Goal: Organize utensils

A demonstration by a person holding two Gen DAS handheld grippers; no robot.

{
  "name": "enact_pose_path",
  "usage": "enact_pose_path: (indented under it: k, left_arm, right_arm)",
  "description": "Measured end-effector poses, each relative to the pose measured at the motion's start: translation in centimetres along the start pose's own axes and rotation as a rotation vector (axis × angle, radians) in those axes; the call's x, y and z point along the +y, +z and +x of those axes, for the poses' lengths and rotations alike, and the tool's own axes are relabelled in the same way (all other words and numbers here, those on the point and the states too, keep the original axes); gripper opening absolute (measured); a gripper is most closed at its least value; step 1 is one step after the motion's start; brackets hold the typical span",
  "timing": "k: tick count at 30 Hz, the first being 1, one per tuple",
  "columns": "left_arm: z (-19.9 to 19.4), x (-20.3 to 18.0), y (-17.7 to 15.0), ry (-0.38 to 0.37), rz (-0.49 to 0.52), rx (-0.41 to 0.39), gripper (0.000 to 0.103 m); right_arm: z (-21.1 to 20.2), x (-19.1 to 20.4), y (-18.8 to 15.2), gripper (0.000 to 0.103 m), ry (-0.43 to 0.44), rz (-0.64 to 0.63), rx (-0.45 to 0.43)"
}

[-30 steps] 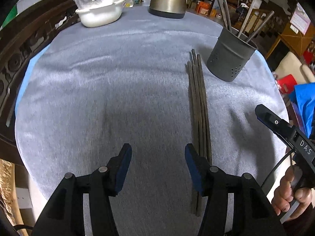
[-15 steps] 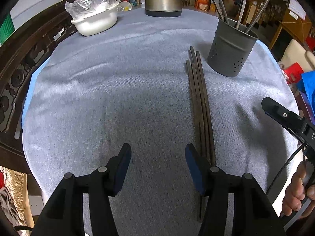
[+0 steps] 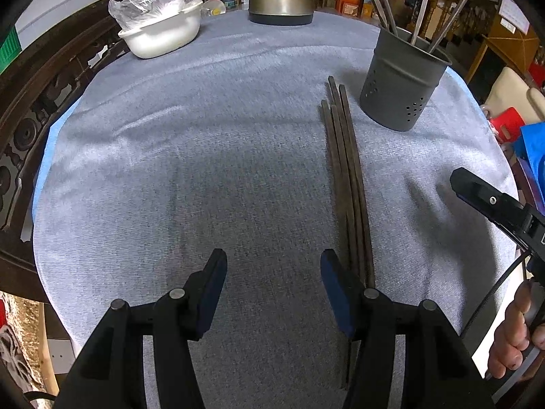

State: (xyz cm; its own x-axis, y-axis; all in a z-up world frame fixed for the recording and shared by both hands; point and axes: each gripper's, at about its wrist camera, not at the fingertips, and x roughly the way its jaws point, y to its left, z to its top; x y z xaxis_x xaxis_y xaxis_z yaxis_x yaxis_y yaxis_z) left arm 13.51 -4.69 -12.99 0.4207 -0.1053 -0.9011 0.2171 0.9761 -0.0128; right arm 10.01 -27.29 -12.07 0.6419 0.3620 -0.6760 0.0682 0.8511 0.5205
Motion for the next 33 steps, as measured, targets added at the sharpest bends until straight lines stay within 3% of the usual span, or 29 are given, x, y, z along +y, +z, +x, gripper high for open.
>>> enact_pose_path:
  k: [27, 33]
  left_arm:
    - [1.6, 0.7, 1.2, -0.059, -0.014, 0.012, 0.058]
    - [2.2, 0.8, 1.5, -0.102, -0.009, 0.010, 0.066]
  right_arm:
    - [1.7, 2.2, 0.8, 0.039, -0.032, -0.040, 0.043]
    - [2.8, 2.9, 1.0, 0.039, -0.057, -0.062, 0.064]
